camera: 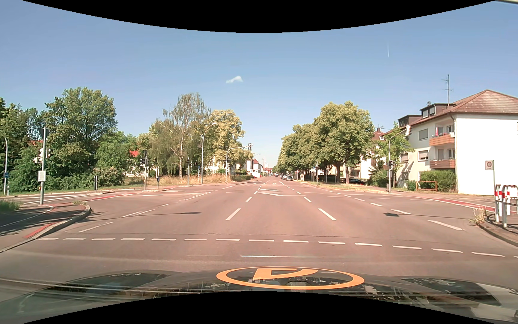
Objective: Follow the waypoints while adhering to traffic rules and regulations
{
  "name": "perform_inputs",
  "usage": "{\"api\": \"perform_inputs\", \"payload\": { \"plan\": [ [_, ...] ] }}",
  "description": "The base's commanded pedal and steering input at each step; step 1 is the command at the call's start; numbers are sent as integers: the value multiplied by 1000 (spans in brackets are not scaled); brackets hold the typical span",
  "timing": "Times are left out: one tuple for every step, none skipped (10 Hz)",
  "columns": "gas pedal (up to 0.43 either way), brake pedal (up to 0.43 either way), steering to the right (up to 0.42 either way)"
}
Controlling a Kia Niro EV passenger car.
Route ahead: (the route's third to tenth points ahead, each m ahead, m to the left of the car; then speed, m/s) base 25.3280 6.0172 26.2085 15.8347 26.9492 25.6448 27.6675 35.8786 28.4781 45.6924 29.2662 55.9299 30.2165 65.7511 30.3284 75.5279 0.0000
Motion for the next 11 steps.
{"api": "perform_inputs", "payload": {
  "plan": [
    [0,305,3],
    [0,305,3],
    [0,305,3],
    [0,305,4],
    [0,305,4],
    [0,305,4],
    [0,305,4],
    [0,305,4],
    [0,305,3],
    [0,305,4],
    [0,311,4]
  ]
}}
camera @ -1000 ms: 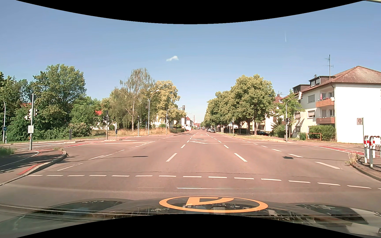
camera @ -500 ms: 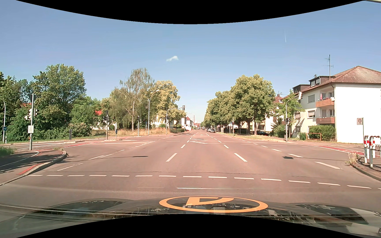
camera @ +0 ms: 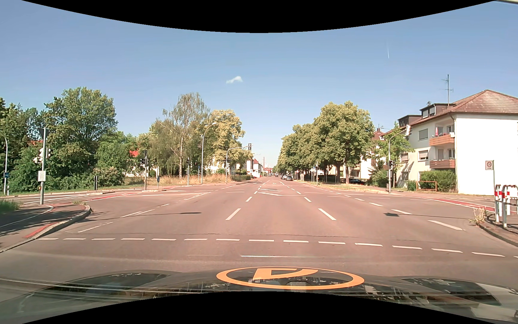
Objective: Follow the waypoints while adhering to traffic rules and regulations
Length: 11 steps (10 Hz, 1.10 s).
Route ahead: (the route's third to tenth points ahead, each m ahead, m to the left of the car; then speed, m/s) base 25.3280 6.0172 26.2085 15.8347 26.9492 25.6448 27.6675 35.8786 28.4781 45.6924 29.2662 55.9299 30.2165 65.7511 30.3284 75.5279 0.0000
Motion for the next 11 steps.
{"api": "perform_inputs", "payload": {
  "plan": [
    [0,305,3],
    [0,305,3],
    [0,305,4],
    [0,305,4],
    [0,305,4],
    [0,305,3],
    [0,305,4],
    [0,311,4],
    [0,305,4],
    [0,311,4],
    [0,311,3]
  ]
}}
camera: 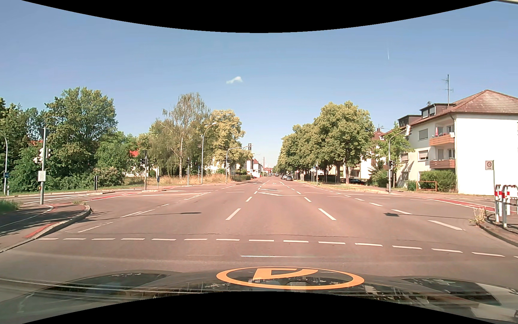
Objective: Follow the waypoints while adhering to traffic rules and regulations
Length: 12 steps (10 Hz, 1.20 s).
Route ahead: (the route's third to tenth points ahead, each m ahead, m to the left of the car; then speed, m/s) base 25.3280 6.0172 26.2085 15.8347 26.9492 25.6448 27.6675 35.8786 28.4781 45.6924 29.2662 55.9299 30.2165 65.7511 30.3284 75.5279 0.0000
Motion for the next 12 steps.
{"api": "perform_inputs", "payload": {
  "plan": [
    [0,311,4],
    [0,311,4],
    [0,311,3],
    [0,311,4],
    [0,311,4],
    [0,311,3],
    [0,311,4],
    [0,311,3],
    [0,311,3],
    [0,311,3],
    [0,311,4],
    [0,311,4]
  ]
}}
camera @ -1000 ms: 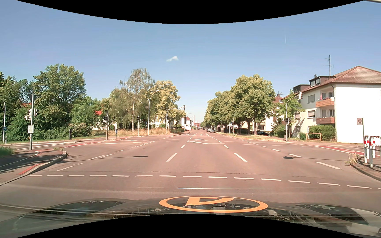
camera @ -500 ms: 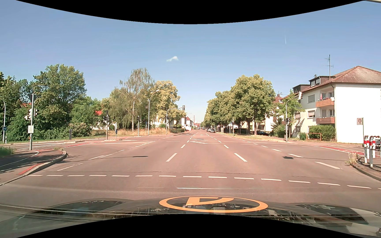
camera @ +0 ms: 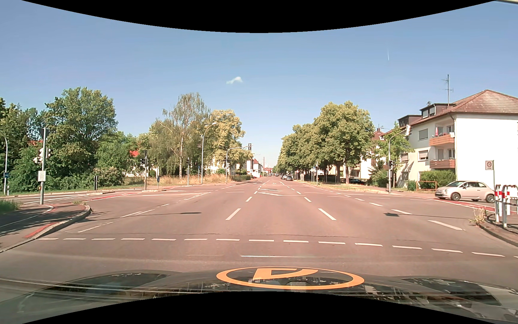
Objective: Follow the waypoints while adhering to traffic rules and regulations
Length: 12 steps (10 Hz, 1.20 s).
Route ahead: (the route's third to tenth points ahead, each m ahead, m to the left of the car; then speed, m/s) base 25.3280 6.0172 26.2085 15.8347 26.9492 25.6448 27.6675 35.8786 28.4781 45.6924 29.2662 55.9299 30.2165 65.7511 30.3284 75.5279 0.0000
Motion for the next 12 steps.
{"api": "perform_inputs", "payload": {
  "plan": [
    [0,311,3],
    [0,311,4],
    [0,311,4],
    [0,311,4],
    [0,311,3],
    [0,311,4],
    [0,311,3],
    [0,311,3],
    [0,311,4],
    [0,311,4],
    [0,311,3],
    [0,311,4]
  ]
}}
